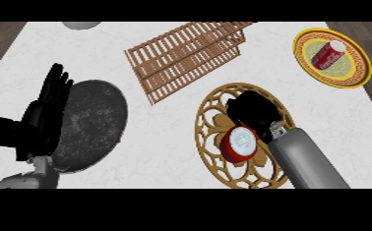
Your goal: Pick the bell pepper from the placemat and place it in the tiered shelf
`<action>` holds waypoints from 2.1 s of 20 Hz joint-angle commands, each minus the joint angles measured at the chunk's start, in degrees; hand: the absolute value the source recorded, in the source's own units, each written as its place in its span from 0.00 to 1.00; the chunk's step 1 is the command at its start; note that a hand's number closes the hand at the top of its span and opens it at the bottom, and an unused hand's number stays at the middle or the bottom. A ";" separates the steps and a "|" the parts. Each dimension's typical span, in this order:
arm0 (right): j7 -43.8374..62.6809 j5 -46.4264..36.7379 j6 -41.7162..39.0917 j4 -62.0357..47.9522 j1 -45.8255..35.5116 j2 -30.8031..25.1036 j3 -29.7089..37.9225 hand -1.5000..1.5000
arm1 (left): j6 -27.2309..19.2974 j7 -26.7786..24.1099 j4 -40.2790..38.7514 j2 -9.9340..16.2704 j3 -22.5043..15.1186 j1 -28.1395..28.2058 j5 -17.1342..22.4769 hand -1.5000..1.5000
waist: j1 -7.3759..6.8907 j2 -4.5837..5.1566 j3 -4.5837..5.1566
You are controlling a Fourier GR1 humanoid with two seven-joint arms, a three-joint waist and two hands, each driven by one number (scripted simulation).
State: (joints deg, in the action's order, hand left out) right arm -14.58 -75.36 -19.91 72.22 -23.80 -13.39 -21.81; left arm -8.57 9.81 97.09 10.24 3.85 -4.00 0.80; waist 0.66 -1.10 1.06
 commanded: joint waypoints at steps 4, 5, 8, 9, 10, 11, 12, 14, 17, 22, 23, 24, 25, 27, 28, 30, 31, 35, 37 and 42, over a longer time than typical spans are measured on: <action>17.19 3.41 -4.07 8.49 9.55 12.93 -2.78 1.00 | -1.14 1.31 0.80 -0.54 -0.68 -0.58 -1.22 0.50 | 0.20 0.58 -1.07; 18.08 6.05 -4.26 10.30 9.69 12.98 -2.82 1.00 | 1.38 -1.82 -1.36 0.27 0.68 1.20 0.86 0.50 | -0.12 0.73 -1.00; 19.51 10.56 -6.13 15.29 12.68 13.13 -2.54 1.00 | 0.55 -1.87 -1.18 -0.69 -0.05 0.73 0.11 0.50 | 0.08 0.82 -1.04; 21.46 13.26 -8.01 18.06 11.04 13.16 -3.59 1.00 | -0.32 1.82 -0.22 0.14 0.28 -1.92 -0.31 0.50 | -0.16 0.82 -1.08; 25.80 15.46 -9.12 22.07 12.31 13.20 -6.23 1.00 | -0.10 -0.30 -0.29 -0.89 -0.32 1.05 -0.36 0.50 | -0.40 0.72 -1.04; 24.79 16.03 -7.62 24.88 14.47 13.24 -5.68 1.00 | 0.57 -2.03 -1.85 -0.81 -0.63 0.17 -0.66 0.50 | 0.07 0.82 -1.04; 25.12 17.06 -9.17 29.94 14.77 13.27 -3.97 1.00 | -0.42 1.24 1.47 -1.25 -0.98 1.05 -0.55 0.50 | 0.10 0.61 -1.06; 31.16 26.31 -6.12 32.41 13.12 13.32 -3.25 1.00 | 2.50 -1.44 0.44 1.34 1.47 2.41 1.44 0.50 | -0.66 0.72 -1.03; 38.83 33.20 -4.90 42.04 12.04 13.36 -3.43 1.00 | 0.56 -0.72 -1.74 0.52 1.39 -0.94 0.11 0.50 | 0.17 0.74 -1.00; 55.88 35.04 -2.37 49.76 2.87 13.38 0.33 1.00 | 0.56 2.07 0.10 0.70 1.21 -2.05 0.28 0.50 | -0.54 0.86 -1.01; 60.56 35.96 -3.62 50.71 0.27 13.38 -0.35 1.00 | -1.22 0.36 -1.22 -1.86 -0.99 -2.46 -1.71 0.50 | -0.49 0.92 -0.99; 61.16 37.10 -4.08 49.83 -3.42 13.38 3.70 1.00 | 1.43 -1.15 -2.78 0.04 0.81 -1.47 0.18 0.50 | -0.73 1.02 -0.98; 61.91 36.75 -7.54 51.46 -5.74 13.39 5.76 1.00 | 0.70 0.36 -2.55 0.34 0.96 -1.85 -0.60 0.50 | -0.63 0.98 -1.00; 64.90 37.45 -6.35 45.58 -13.39 13.39 8.07 1.00 | 0.36 -1.67 -2.54 -1.30 0.29 -1.83 -0.53 0.50 | -0.97 1.07 -0.99; 62.69 37.61 -7.34 46.27 -10.87 13.39 9.85 1.00 | 1.54 -4.41 -2.98 -1.16 0.51 0.99 -0.50 0.50 | -0.86 1.06 -1.02; 64.02 37.76 -6.74 44.43 -13.00 13.39 9.28 1.00 | -1.46 0.60 -1.29 -3.32 -2.05 -2.01 -2.88 0.50 | -0.76 1.07 -1.04; 63.96 37.84 -5.17 42.01 -15.92 13.39 10.58 1.00 | 0.54 0.01 -1.76 -1.29 0.27 -2.18 -1.10 0.50 | -0.88 1.08 -1.03; 59.73 34.92 1.26 34.78 -17.49 13.38 10.94 1.00 | 0.55 1.93 1.69 -1.46 -0.58 -1.61 -1.70 0.50 | -1.12 1.09 -1.05; 51.89 35.87 1.81 31.39 -15.65 11.76 15.91 1.00 | 0.97 2.59 2.12 -0.78 0.46 -0.83 -1.28 0.50 | -1.10 1.15 -1.06; 45.77 33.75 9.76 18.09 -20.12 12.75 18.59 1.00 | 1.90 -4.20 -2.75 -2.59 0.58 0.44 -0.73 0.50 | -1.29 1.26 -1.04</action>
State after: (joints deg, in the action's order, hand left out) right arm 36.60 -40.39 -15.43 98.43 -42.10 -0.93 -5.27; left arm -7.23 8.91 95.90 8.65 4.39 -4.95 -0.23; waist -0.49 0.10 0.01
